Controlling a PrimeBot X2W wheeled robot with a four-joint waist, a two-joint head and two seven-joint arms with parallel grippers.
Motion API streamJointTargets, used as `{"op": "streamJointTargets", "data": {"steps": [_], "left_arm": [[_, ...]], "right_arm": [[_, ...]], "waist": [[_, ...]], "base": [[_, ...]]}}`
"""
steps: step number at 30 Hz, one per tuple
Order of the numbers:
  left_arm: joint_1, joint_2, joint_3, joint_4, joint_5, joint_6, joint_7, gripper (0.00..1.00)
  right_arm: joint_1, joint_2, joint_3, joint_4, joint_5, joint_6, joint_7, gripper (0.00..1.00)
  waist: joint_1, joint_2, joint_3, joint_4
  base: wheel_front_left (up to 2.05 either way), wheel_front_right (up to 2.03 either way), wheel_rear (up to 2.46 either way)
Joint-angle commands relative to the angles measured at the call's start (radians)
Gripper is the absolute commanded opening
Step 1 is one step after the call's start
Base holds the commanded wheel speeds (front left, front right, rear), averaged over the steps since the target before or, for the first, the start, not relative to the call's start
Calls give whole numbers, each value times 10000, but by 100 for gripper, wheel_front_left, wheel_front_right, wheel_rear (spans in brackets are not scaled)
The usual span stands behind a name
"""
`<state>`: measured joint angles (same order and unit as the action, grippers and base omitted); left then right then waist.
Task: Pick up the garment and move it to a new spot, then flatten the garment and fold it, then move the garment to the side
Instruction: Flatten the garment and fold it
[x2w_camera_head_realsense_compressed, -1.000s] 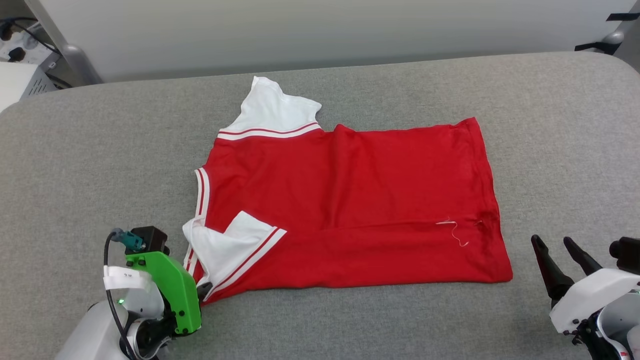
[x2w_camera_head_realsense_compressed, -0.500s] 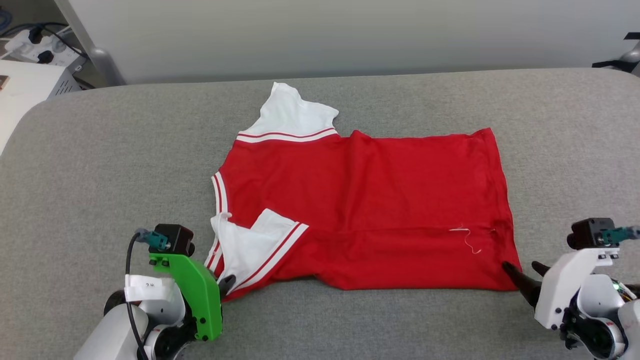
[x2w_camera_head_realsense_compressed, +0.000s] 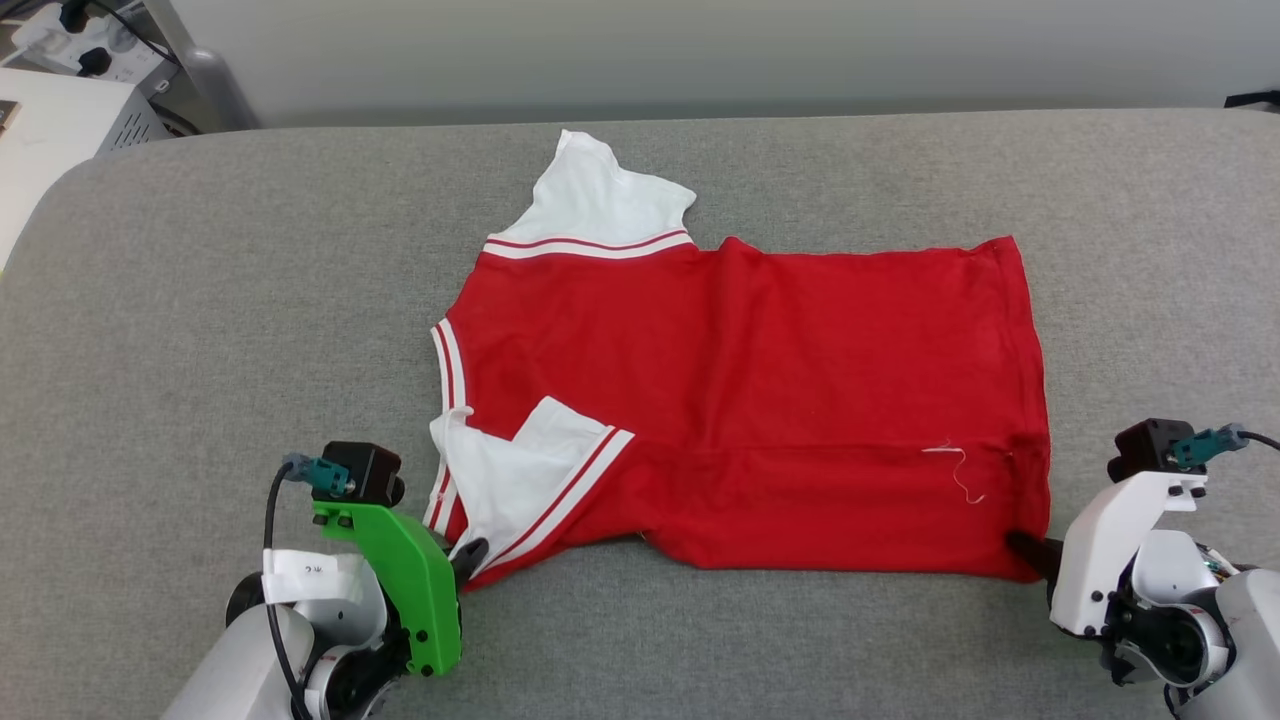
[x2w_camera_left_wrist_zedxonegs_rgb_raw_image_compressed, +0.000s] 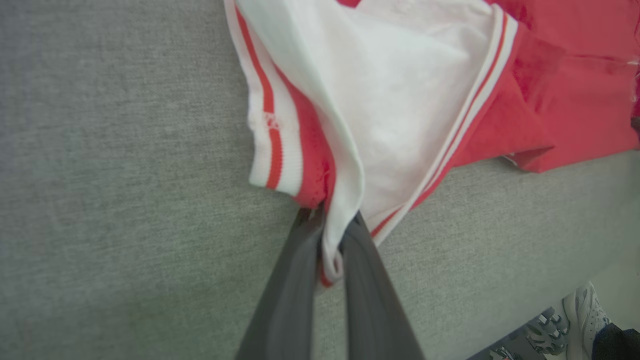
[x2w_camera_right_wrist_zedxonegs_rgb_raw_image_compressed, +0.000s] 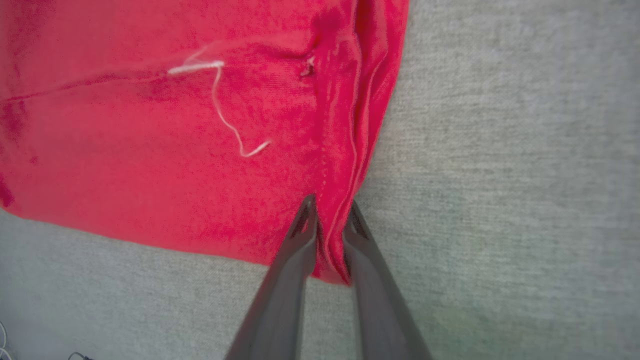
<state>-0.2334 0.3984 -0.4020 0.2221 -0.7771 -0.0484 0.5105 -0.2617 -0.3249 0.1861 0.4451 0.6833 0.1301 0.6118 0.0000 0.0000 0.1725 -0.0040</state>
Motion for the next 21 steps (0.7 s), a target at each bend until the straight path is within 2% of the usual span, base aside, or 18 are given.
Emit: {"op": "streamJointTargets", "data": {"steps": [1,14,21], "left_arm": [[-85,-88,-1,48,-21,-9,-114,0],[886,95,121,-459,-28,177,-698,0],[1825,415,281,-1298,-73,662,-646,0]], "right_arm": [[194,320,279,262,126,6,137,0],[471,-408,675,-767,242,6,-839,0],[1275,-738,699,-1576,347,6,-808,0]], "waist": [[0,0,-64,-20],[0,0,-1211,-134],[0,0,-1930,-53]], "base": [[0,0,0],[0,0,0],[0,0,0]]}}
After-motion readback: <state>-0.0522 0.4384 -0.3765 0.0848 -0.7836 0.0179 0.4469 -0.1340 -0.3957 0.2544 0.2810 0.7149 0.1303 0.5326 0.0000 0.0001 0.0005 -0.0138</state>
